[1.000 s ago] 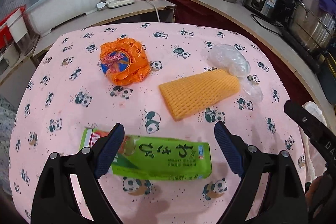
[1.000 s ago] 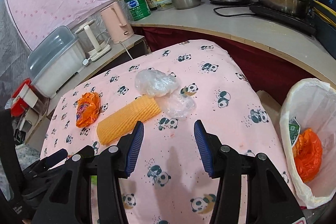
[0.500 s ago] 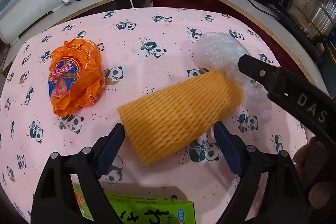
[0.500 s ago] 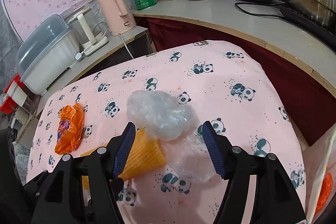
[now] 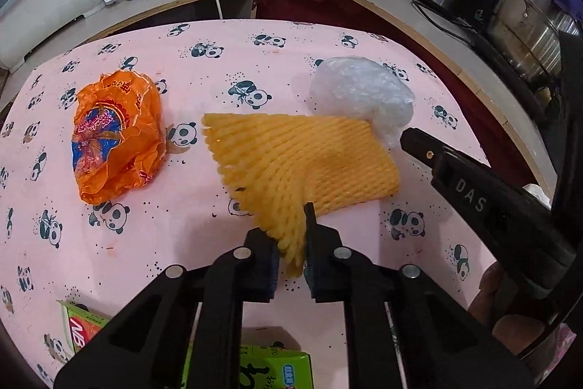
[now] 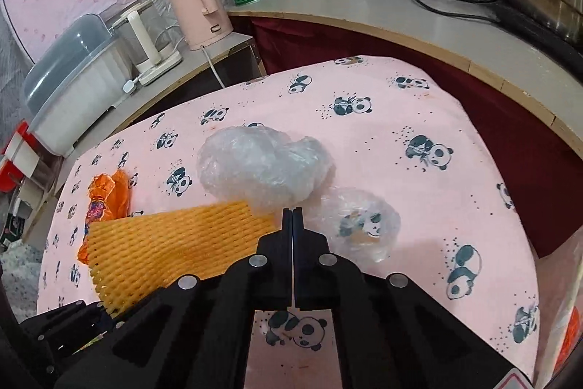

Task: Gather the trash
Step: 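Grasp the second yellow foam net with the left gripper, then grasp the clear plastic bag with the right gripper while the left gripper holds the foam net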

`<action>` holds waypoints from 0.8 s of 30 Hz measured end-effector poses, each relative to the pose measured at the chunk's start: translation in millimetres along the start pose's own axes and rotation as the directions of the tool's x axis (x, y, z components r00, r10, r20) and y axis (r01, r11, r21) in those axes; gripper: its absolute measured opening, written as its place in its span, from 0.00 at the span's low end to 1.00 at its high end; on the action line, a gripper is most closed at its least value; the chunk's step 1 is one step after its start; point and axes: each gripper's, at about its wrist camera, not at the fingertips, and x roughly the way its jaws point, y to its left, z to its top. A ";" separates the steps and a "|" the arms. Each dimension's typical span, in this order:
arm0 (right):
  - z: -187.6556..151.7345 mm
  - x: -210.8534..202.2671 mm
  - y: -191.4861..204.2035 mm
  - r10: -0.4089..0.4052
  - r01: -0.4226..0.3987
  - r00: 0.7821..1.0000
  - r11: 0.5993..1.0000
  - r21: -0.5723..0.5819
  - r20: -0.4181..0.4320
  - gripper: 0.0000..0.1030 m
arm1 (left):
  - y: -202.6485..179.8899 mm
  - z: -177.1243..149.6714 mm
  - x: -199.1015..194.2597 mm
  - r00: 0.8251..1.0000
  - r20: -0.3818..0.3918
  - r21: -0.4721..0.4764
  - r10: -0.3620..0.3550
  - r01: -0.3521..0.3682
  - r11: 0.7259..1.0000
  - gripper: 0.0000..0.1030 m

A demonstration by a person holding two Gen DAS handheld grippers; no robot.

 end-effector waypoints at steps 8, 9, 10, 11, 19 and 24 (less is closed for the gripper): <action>-1.0 -50.9 -15.1 0.008 -0.009 0.998 1.000 0.014 0.056 0.01 | -15.6 -7.4 -36.5 0.999 0.047 0.007 0.012 -0.013 1.000 0.11; -1.3 -52.9 -15.9 0.015 -0.016 0.998 1.000 0.019 0.053 0.02 | -15.8 -9.6 -41.7 0.998 0.053 0.005 0.015 -0.015 1.000 0.11; -1.3 -54.3 -16.4 0.021 -0.022 0.998 0.999 0.023 0.051 0.03 | -15.6 -11.8 -45.7 0.998 0.059 0.003 0.019 -0.019 1.000 0.11; -1.5 -55.1 -15.9 0.027 -0.029 0.998 0.999 0.026 0.053 0.07 | -14.1 -14.0 -51.0 0.997 0.070 -0.003 0.031 -0.030 1.000 0.11; 9.4 -34.9 -1.4 0.035 -0.035 0.998 0.999 0.006 0.053 0.57 | 17.6 4.8 -65.8 0.990 0.118 -0.082 0.078 -0.069 0.994 0.11; 29.8 -1.0 7.1 0.022 -0.022 0.999 1.000 0.006 0.040 0.66 | 28.1 26.2 -49.0 0.988 0.120 -0.099 0.096 -0.084 0.991 0.11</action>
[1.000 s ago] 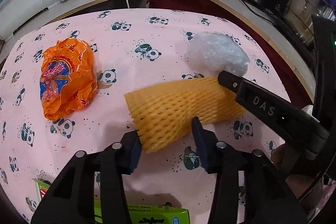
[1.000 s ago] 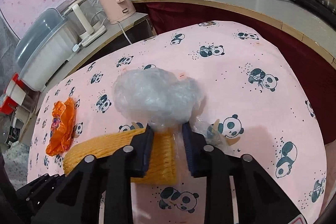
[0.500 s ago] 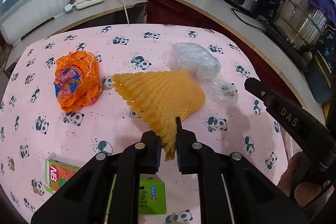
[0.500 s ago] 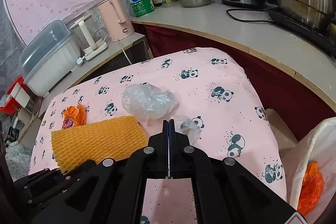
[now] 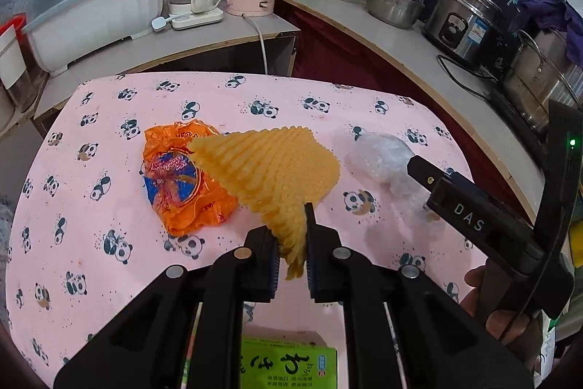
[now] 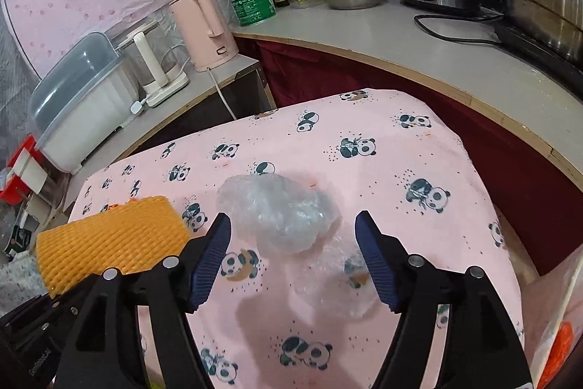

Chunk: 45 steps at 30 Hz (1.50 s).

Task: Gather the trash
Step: 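Grasp the clear plastic bag with the right gripper while the left gripper holds the foam net, then carry the foam net and clear bag over the wastebasket and open both grippers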

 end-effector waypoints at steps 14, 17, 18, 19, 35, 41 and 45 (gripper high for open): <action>-1.1 25.1 2.7 -0.015 0.015 1.000 1.000 -0.013 -0.023 0.30 | -13.1 7.4 27.6 0.999 -0.033 0.015 -0.026 0.026 1.000 0.11; -2.7 2.9 -4.1 -0.010 0.010 1.000 1.000 0.003 0.003 0.27 | -22.5 5.1 15.4 0.999 -0.022 0.026 -0.037 0.038 0.999 0.11; -3.4 -4.2 -5.7 -0.010 0.010 1.000 1.000 0.006 0.010 0.25 | -26.9 3.9 10.2 0.999 -0.019 0.030 -0.041 0.042 0.999 0.11; -4.6 -13.2 -8.4 -0.011 0.011 1.000 1.000 0.011 0.019 0.24 | -30.7 2.9 5.7 0.999 -0.016 0.035 -0.045 0.046 0.998 0.11; -38.0 -178.5 -101.7 -0.095 0.073 0.980 0.989 0.132 0.176 0.23 | -155.5 -45.7 -90.9 0.985 0.021 0.196 -0.174 0.166 0.966 0.11; -62.5 -227.5 -157.0 -0.161 0.118 0.967 0.970 0.213 0.199 0.23 | -213.3 -74.2 -114.5 0.971 -0.003 0.273 -0.240 0.231 0.934 0.11; -82.4 -251.9 -193.5 -0.205 0.148 0.959 0.951 0.272 0.196 0.23 | -245.7 -95.0 -122.2 0.962 -0.033 0.315 -0.271 0.268 0.910 0.11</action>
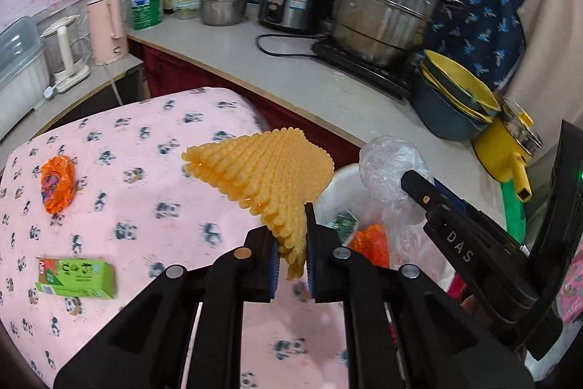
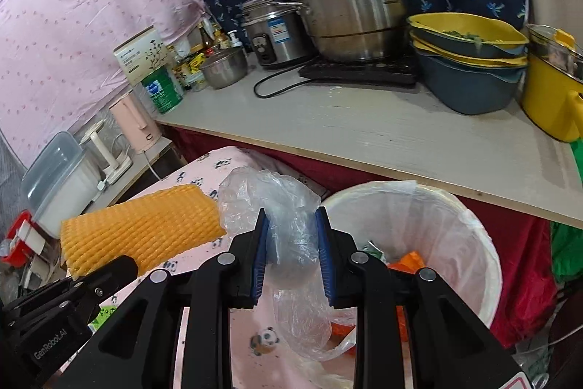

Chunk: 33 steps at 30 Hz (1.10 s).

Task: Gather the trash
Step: 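Carry the foam net and clear bag over the wastebasket and open both grippers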

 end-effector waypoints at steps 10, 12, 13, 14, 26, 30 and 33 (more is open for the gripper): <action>-20.9 -12.2 -65.2 -0.071 0.072 0.997 0.994 0.082 -0.018 0.23 | -52.8 -20.7 25.5 0.995 -0.082 0.058 -0.057 0.062 0.996 0.11; -25.2 -10.5 -70.1 -0.077 0.078 0.997 0.993 0.088 -0.023 0.23 | -57.1 -25.0 32.0 0.993 -0.100 0.065 -0.061 0.067 0.996 0.11; -26.5 -9.6 -71.2 -0.079 0.081 0.997 0.993 0.090 -0.024 0.23 | -58.1 -26.5 34.5 0.992 -0.107 0.067 -0.061 0.069 0.995 0.11; -28.0 -9.3 -73.0 -0.083 0.085 0.996 0.992 0.091 -0.025 0.24 | -59.0 -28.2 37.3 0.991 -0.114 0.069 -0.064 0.072 0.995 0.11; -30.2 -4.1 -78.5 -0.096 0.096 0.995 0.990 0.101 -0.014 0.42 | -52.1 -34.4 48.0 0.994 -0.103 0.047 -0.045 0.050 0.998 0.45; -26.7 -5.9 -75.6 -0.092 0.092 0.996 0.991 0.100 -0.004 0.44 | -45.1 -33.9 48.1 0.994 -0.104 0.028 -0.041 0.044 0.999 0.48; -24.4 -7.0 -72.0 -0.088 0.088 0.996 0.992 0.094 0.002 0.46 | -41.6 -34.5 46.3 0.995 -0.098 0.028 -0.034 0.037 0.999 0.48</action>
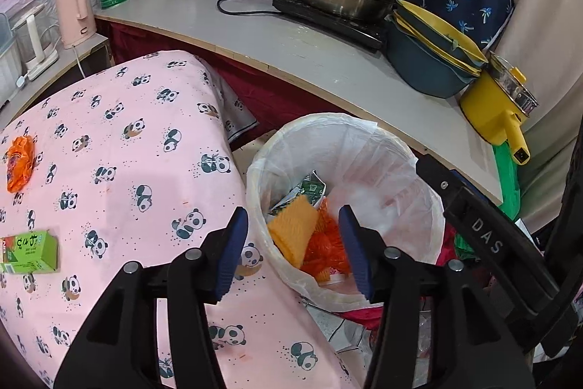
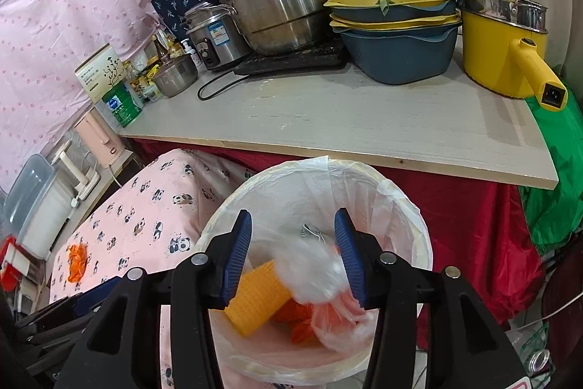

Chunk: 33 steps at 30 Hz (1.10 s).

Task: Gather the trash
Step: 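Carry the foam net and clear bag over the wastebasket and open both grippers, then move both grippers back over the chip bag and green juice box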

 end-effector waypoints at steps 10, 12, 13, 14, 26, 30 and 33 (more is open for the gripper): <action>0.4 -7.4 20.0 0.017 -0.017 1.000 0.999 -0.030 0.006 0.46 | 15.7 -1.7 -8.3 1.000 0.018 -0.020 0.023 -0.023 1.000 0.48; 0.6 -8.9 24.0 0.020 -0.019 1.000 0.999 -0.037 0.009 0.47 | 19.6 -2.0 -10.4 0.999 0.022 -0.026 0.029 -0.028 0.999 0.48; 0.8 -9.6 25.9 0.021 -0.020 1.000 0.999 -0.040 0.009 0.48 | 21.1 -2.5 -11.4 0.999 0.023 -0.029 0.031 -0.031 0.999 0.48; 0.9 -10.3 28.1 0.023 -0.022 1.000 0.999 -0.042 0.009 0.48 | 23.3 -2.7 -12.7 0.999 0.025 -0.032 0.034 -0.033 0.999 0.48; -11.5 -13.6 71.5 0.064 -0.066 0.998 0.992 -0.112 -0.015 0.49 | 65.0 -7.8 -33.0 0.995 0.053 -0.086 0.079 -0.074 0.994 0.48; -18.7 -12.1 94.5 0.088 -0.092 0.996 0.986 -0.139 -0.031 0.49 | 90.7 -9.7 -41.1 0.992 0.063 -0.122 0.110 -0.101 0.987 0.48; -24.2 -10.8 112.9 0.106 -0.112 0.993 0.981 -0.161 -0.043 0.49 | 112.3 -11.5 -47.2 0.989 0.069 -0.154 0.132 -0.120 0.981 0.48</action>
